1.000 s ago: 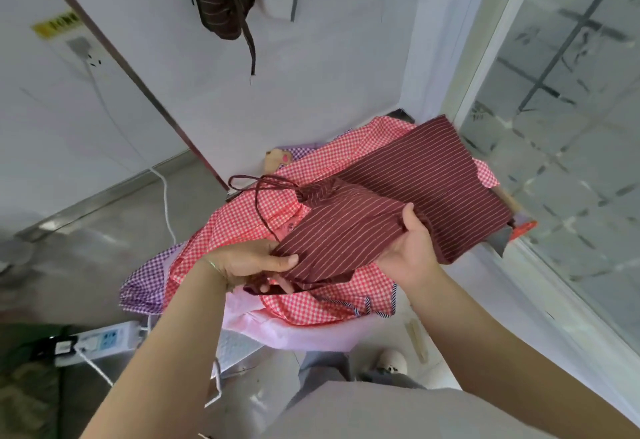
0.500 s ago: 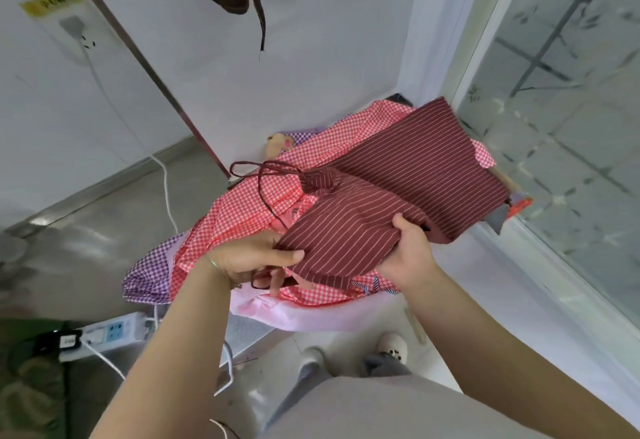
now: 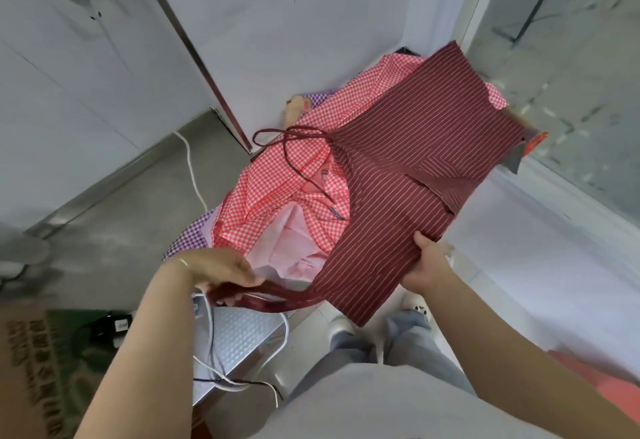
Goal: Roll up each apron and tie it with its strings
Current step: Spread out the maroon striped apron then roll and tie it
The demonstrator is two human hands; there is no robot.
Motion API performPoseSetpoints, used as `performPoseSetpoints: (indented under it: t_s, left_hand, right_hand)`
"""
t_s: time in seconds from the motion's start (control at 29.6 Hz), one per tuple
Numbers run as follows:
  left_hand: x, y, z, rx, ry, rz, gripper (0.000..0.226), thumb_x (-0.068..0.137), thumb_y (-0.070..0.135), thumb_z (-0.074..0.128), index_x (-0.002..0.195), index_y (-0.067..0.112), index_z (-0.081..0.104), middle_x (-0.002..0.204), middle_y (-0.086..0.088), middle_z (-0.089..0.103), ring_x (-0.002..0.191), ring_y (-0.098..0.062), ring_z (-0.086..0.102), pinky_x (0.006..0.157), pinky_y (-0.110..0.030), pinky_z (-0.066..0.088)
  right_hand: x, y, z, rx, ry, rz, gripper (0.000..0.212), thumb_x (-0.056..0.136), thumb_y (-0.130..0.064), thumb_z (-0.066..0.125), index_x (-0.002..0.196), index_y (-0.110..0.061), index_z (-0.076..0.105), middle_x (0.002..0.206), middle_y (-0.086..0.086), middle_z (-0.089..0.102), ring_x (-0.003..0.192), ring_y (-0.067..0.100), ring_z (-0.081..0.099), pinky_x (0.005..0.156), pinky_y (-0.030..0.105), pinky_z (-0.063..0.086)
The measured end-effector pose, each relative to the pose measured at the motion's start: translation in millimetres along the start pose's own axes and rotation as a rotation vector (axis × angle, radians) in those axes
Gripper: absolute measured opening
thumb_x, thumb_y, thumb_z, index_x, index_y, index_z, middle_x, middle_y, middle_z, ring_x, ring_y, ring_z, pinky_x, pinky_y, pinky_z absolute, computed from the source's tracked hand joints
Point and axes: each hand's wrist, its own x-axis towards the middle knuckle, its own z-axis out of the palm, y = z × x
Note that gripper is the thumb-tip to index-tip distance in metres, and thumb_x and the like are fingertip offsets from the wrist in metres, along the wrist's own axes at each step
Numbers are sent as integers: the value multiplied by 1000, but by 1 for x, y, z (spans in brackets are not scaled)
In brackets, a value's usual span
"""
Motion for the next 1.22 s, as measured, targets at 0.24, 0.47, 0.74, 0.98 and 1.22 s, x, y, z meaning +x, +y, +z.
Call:
performPoseSetpoints:
  t_s: [0.24,0.47,0.74,0.98,1.22]
  left_hand:
    - [62,73,62,-207,429,308,52,98,49,43,138,16,46,141,-1,49,122,-14,46,96,-24,29]
    - [96,81,72,-479,207,290,93,75,86,37,144,24,40,146,2,46,131,-23,45,113,-48,30]
    - [88,35,55,-308,-101,221,57,80,52,71,124,19,55,114,5,68,109,-15,56,97,-31,42]
    - [46,-14,6,8,80,66,42,94,42,56,64,13,53,58,-4,57,53,-18,56,67,-30,51]
    - [35,-18,-25,607,364,-399,39,90,37,60,115,8,64,113,-8,69,101,-24,65,84,-29,51]
  right_hand:
    - [-9,31,-12,-215,-57,-29,21,99,-24,50,114,-10,57,110,11,68,102,28,63,81,45,48]
    - [-18,62,-20,-337,-124,-32,30,98,-23,54,124,-9,50,124,11,62,113,30,59,92,43,49]
    - [-7,61,-21,-279,-77,44,22,104,-23,40,117,-10,52,122,12,64,113,31,60,98,50,47]
    - [14,71,-12,-334,39,90,22,104,-20,38,121,-9,48,123,12,62,116,33,57,105,53,42]
    - [21,65,-6,-677,32,65,32,96,-15,56,125,-5,47,113,14,63,93,30,65,71,38,56]
